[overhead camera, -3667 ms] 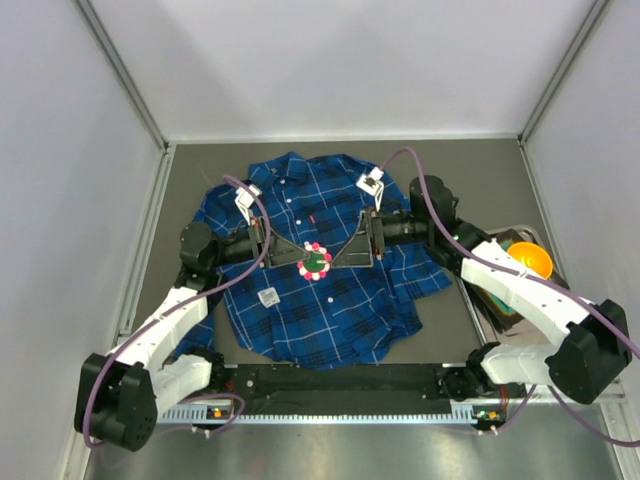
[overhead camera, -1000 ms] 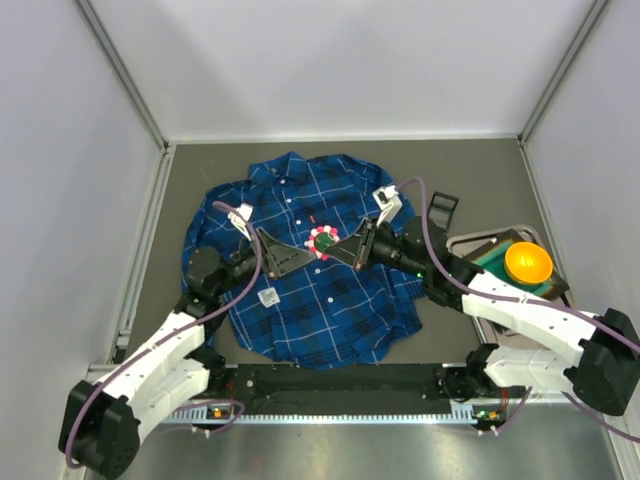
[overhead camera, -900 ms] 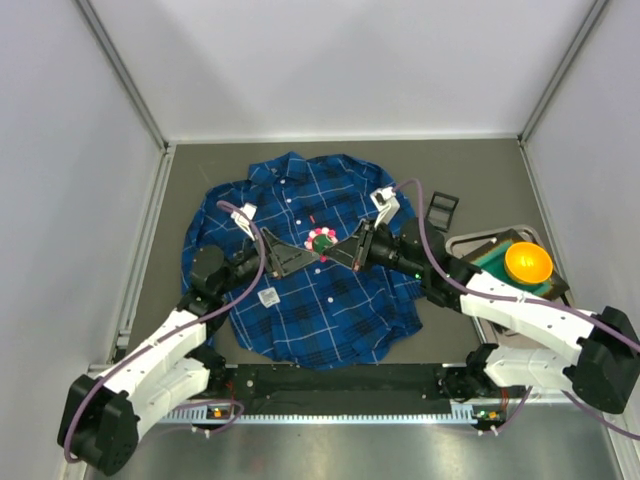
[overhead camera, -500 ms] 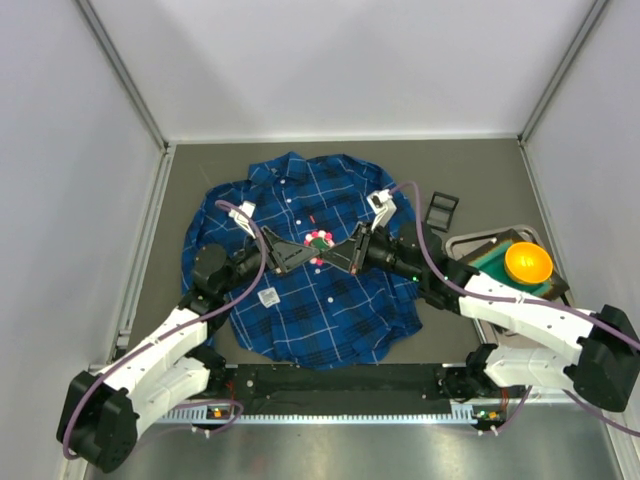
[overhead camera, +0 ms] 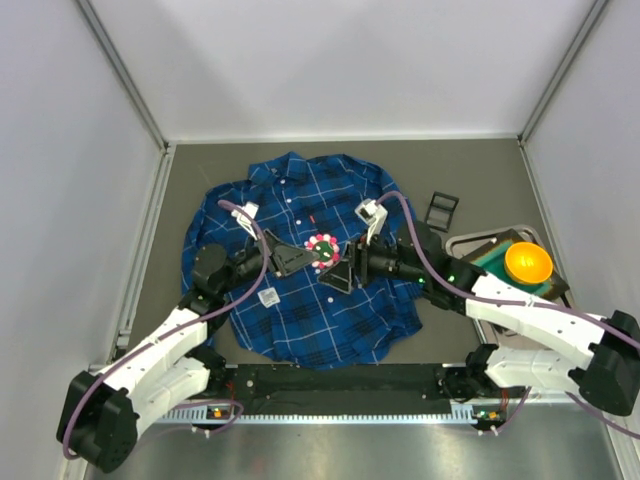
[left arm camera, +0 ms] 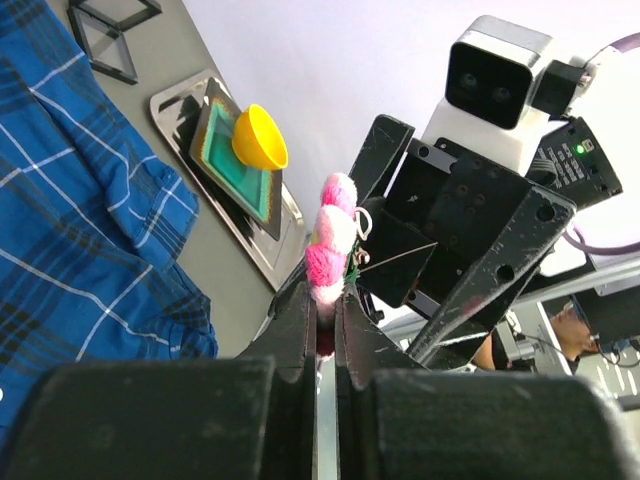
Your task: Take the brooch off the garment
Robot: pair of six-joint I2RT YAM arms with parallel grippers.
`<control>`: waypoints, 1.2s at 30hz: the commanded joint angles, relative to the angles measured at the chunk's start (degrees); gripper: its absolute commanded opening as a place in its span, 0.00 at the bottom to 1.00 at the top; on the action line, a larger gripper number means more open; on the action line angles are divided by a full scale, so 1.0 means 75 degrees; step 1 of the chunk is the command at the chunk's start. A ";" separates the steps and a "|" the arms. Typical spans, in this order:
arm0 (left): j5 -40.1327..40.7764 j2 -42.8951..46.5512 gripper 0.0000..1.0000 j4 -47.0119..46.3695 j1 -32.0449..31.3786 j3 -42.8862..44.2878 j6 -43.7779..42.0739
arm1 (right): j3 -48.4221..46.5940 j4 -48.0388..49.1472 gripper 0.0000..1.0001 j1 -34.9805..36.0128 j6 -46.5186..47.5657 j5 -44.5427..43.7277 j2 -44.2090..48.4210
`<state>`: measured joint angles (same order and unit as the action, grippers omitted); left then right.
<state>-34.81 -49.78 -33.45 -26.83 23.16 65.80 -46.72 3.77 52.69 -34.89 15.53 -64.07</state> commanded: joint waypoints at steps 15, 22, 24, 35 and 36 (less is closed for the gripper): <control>-0.2191 -0.0441 0.00 -0.1223 -0.0032 0.0733 -0.0148 | 0.0487 0.0750 0.58 -0.1259 0.0318 0.3635 0.1138; -0.2460 -0.0628 0.00 -0.1481 -0.0032 0.0662 -0.0008 | 0.0207 0.1068 0.51 -0.1271 0.0234 0.3988 0.0774; -0.2554 -0.0640 0.00 -0.1516 -0.0032 0.0662 0.0004 | 0.0148 0.0997 0.49 -0.1271 0.0328 0.4023 0.0727; -0.2894 -0.0687 0.00 -0.2079 -0.0055 0.0510 0.0168 | 0.0171 0.1384 0.43 -0.1399 0.0083 0.4211 0.0598; -0.2883 -0.0687 0.00 -0.2067 -0.0056 0.0522 0.0156 | 0.0194 0.1396 0.45 -0.1435 0.0059 0.4199 0.0609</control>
<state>-54.87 -54.92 -43.79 -26.96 26.39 66.76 -42.87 9.98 43.11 -34.11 45.95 -59.75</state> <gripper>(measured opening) 0.044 0.426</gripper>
